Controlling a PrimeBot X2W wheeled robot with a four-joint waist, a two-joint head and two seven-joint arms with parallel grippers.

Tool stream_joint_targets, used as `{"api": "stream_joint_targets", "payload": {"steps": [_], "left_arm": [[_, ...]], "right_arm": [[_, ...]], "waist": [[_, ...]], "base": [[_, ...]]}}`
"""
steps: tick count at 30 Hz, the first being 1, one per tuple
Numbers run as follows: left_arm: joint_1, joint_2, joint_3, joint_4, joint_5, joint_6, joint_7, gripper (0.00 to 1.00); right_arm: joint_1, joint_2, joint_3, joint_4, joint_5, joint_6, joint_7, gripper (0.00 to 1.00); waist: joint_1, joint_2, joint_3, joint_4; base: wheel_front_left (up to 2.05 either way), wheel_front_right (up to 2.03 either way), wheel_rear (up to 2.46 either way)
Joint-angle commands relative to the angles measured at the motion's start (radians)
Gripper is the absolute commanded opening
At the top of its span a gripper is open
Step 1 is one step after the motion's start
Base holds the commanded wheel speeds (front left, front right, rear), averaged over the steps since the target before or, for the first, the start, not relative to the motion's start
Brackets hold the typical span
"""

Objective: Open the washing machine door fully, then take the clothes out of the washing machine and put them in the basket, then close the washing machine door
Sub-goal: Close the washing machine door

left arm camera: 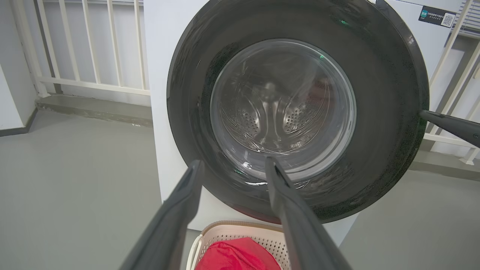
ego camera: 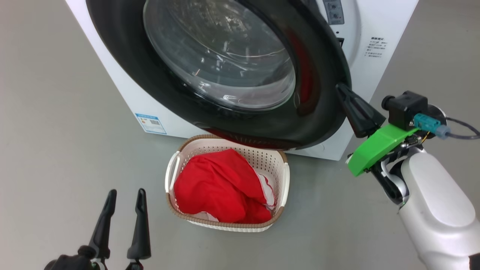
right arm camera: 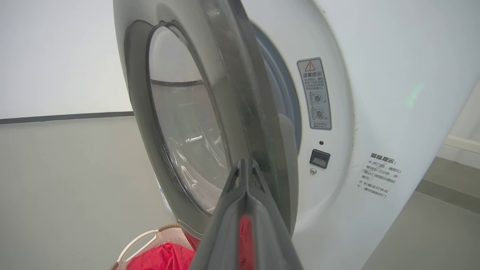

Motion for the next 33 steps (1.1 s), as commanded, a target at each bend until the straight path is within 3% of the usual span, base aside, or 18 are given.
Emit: {"api": "stream_joint_targets", "payload": {"steps": [1, 33], "left_arm": [[-0.051, 0.005, 0.040, -0.018, 0.008, -0.005, -0.012, 0.86], [-0.091, -0.072, 0.074, 0.000, 0.075, -0.096, -0.012, 0.73]], "right_arm": [[-0.028, 0.000, 0.018, -0.014, 0.018, 0.009, -0.011, 0.00], [-0.365, -0.085, 0.074, 0.278, 0.053, 0.009, -0.079, 0.00]], "waist": [[0.0000, -0.0001, 0.006, 0.003], [0.0000, -0.0001, 0.113, 0.041]], "base": [[0.00, 0.00, 0.00], [0.00, 0.00, 0.00]]}}
